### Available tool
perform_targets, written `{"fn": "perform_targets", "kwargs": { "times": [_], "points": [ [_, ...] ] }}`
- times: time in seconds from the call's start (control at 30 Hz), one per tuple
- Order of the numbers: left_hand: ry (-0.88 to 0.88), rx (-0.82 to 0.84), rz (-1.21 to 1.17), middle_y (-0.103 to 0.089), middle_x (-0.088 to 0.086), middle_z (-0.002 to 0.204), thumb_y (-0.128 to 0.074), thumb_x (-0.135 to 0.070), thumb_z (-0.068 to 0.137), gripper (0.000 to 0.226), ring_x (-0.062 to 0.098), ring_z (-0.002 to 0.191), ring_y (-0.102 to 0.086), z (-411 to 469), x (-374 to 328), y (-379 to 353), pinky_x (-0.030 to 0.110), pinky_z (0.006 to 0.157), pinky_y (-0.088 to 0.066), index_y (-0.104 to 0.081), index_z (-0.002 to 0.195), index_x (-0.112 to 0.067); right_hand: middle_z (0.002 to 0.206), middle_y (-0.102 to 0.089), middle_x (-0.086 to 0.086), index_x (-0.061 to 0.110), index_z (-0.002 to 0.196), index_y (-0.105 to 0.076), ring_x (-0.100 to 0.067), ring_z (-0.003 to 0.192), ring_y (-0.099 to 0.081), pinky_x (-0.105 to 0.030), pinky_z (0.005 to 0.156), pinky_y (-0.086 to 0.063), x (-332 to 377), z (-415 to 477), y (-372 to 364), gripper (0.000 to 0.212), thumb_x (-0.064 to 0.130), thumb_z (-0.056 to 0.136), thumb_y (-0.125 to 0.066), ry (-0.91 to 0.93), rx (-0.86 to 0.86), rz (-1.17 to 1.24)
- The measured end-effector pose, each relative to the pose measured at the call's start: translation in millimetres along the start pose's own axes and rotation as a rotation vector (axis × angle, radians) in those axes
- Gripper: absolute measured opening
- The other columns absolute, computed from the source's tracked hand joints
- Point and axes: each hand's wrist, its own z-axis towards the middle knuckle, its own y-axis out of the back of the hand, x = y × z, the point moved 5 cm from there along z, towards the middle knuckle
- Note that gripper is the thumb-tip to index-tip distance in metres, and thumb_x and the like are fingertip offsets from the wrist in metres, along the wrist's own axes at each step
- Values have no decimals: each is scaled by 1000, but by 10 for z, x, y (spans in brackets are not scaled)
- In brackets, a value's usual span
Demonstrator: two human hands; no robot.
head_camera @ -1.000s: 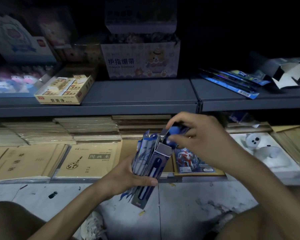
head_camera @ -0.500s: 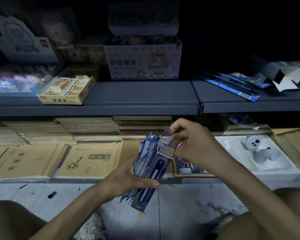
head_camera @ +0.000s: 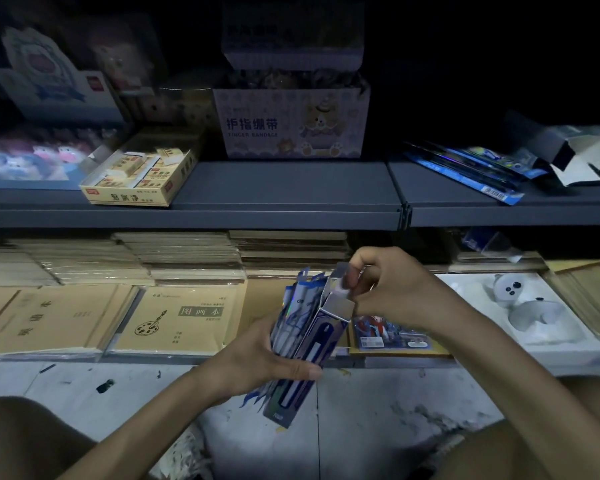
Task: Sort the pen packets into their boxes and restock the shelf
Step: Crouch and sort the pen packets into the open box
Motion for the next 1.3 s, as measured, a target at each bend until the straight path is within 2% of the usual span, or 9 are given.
{"fn": "perform_targets", "kwargs": {
  "times": [0.13,0.23,0.33,0.5,0.8,1.0,1.07,1.13,1.3],
  "points": [
    [0,23,20,-78,-1,113,-88,-9,79,56,17,105,-74,-21,-14,-5,30,90,-60,-60,127,-18,75,-70,3,12,88,-66,-13,68,-61,-30,64,-49,22,-32,43,30,14,73,-92,-5,69,-11],
    [-5,20,19,-78,-2,113,-87,-8,79,55,16,105,-74,-28,-20,13,28,89,-59,-61,126,-19,64,-66,-3,11,85,-69,-15,62,-57,-32,65,-44,49,-106,349,29,21,71,-93,27,-36,112],
    [-8,20,23,-78,-3,112,-87,-8,80,52,16,105,-74,-34,-19,32,27,90,-59,-62,124,-20,73,-64,-21,17,83,-78,-20,66,-55,-35,69,-44,170,-168,487,10,22,80,-86,178,-138,226],
    [-4,73,39,-77,-8,116,-87,-7,79,59,13,109,-73,-35,-46,3,23,91,-57,-58,128,-24,78,-73,-3,21,91,-84,-8,67,-58,-22,66,-46,324,-74,218,5,17,88,-81,378,-15,65],
    [42,136,58,-75,-12,119,-88,-6,78,62,9,112,-71,-57,-9,-68,24,99,-54,-56,126,-30,86,-67,-6,26,94,-84,-19,77,-63,-26,67,-51,312,111,21,8,20,90,-80,341,167,-134],
    [18,129,83,-76,-6,121,-87,-9,81,58,14,116,-70,-54,-2,-44,29,103,-52,-61,131,-24,63,-54,-5,18,96,-72,-9,54,-43,-23,55,-36,424,64,240,11,13,101,-64,405,-38,79],
    [34,113,66,-77,-5,116,-86,-7,81,56,14,112,-72,-53,13,-20,28,98,-55,-61,128,-24,63,-64,-6,14,100,-61,-17,46,-52,-21,47,-37,406,12,343,11,10,106,-53,376,-90,202],
    [42,98,56,-77,-1,116,-87,-7,80,56,18,111,-73,-53,20,2,32,99,-56,-60,128,-22,76,-76,-10,11,101,-56,-28,58,-71,-26,47,-40,391,-71,398,11,11,108,-48,353,-135,262],
    [45,116,39,-77,-3,115,-83,-8,84,53,16,108,-73,-52,19,-22,27,91,-57,-58,127,-23,64,-71,-7,10,87,-58,-28,64,-71,-43,63,-59,408,-245,402,40,46,89,-77,325,-457,170]
  ]
}}
